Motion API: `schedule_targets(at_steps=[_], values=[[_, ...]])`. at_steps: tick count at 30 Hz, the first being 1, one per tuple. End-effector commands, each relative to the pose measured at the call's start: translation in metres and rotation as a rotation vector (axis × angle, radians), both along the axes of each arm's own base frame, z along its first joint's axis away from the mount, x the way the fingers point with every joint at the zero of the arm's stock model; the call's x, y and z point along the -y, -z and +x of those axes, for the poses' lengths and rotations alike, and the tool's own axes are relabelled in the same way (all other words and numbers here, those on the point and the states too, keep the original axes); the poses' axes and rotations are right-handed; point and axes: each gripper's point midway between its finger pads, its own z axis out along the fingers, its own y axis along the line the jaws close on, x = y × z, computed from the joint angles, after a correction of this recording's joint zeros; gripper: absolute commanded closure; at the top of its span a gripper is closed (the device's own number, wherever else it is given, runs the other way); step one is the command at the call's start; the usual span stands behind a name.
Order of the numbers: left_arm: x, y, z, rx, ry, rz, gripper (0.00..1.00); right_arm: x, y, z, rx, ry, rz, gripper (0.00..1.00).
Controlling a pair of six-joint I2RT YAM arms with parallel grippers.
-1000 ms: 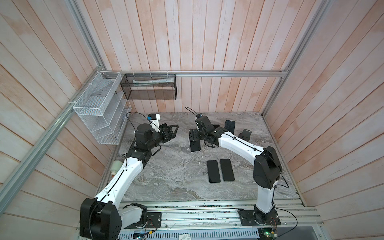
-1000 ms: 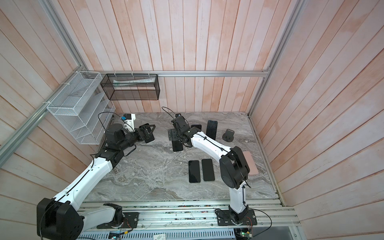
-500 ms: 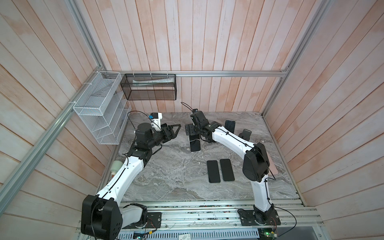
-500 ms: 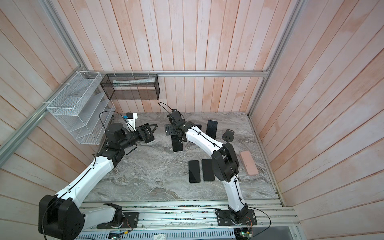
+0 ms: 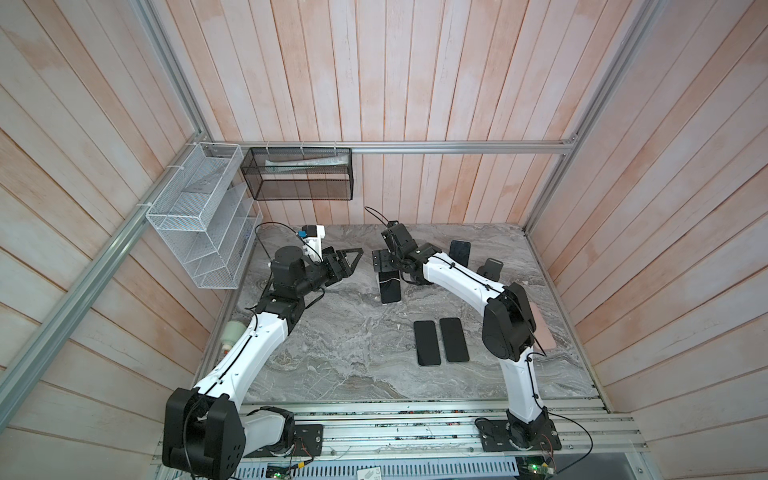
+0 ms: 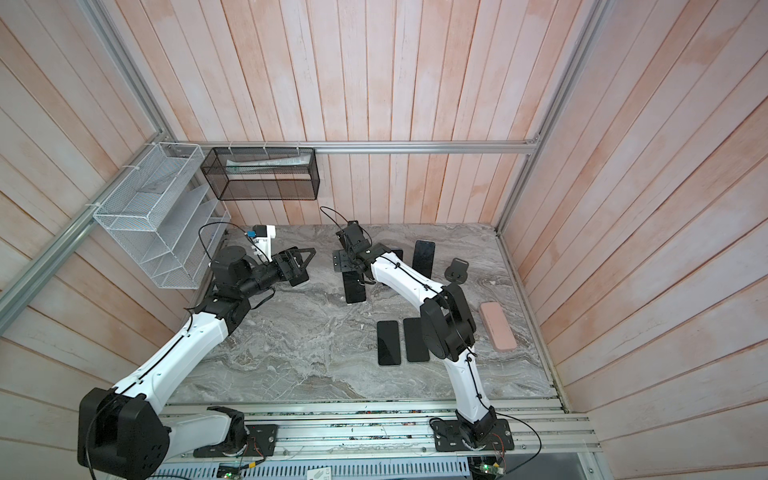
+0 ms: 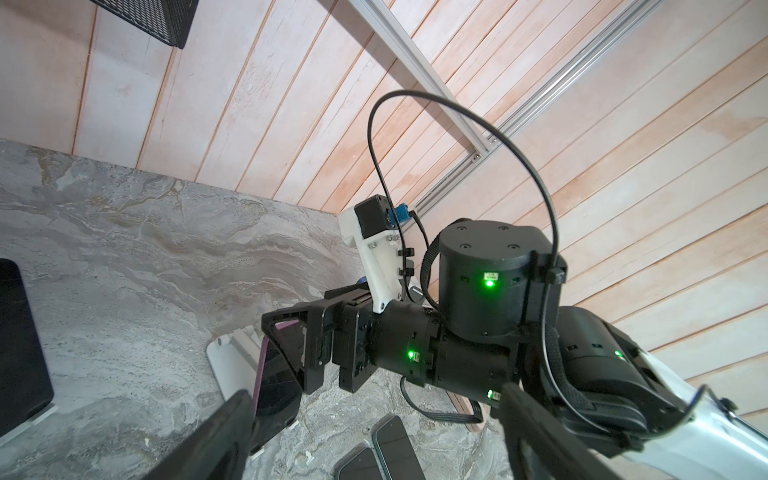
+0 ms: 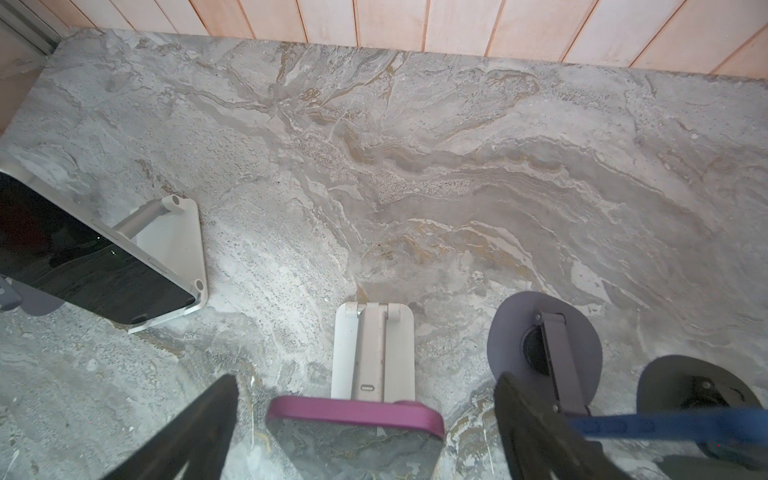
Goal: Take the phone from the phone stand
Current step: 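Lower the right gripper and close it on the pink-edged phone's top edge, then lift the pink-edged phone off the white stand with the right gripper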
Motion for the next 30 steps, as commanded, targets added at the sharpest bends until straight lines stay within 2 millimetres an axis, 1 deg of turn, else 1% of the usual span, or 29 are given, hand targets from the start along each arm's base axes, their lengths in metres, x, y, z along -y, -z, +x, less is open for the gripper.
schedule_targets(at_steps=[1, 12, 21, 30], values=[[0.004, 0.002, -0.002, 0.006, 0.023, -0.012, 0.07, 0.001, 0.018, 0.000, -0.030, 0.023, 0.005, 0.04], [0.004, 0.002, -0.002, 0.005, 0.024, -0.016, 0.07, -0.001, 0.033, -0.001, -0.058, 0.017, -0.001, 0.07], [0.004, 0.003, -0.002, 0.001, 0.026, -0.021, 0.08, 0.002, 0.043, -0.004, -0.064, 0.043, 0.017, 0.10], [0.005, 0.003, -0.002, -0.001, 0.032, -0.022, 0.08, -0.001, 0.058, -0.009, -0.077, 0.038, -0.006, 0.12]])
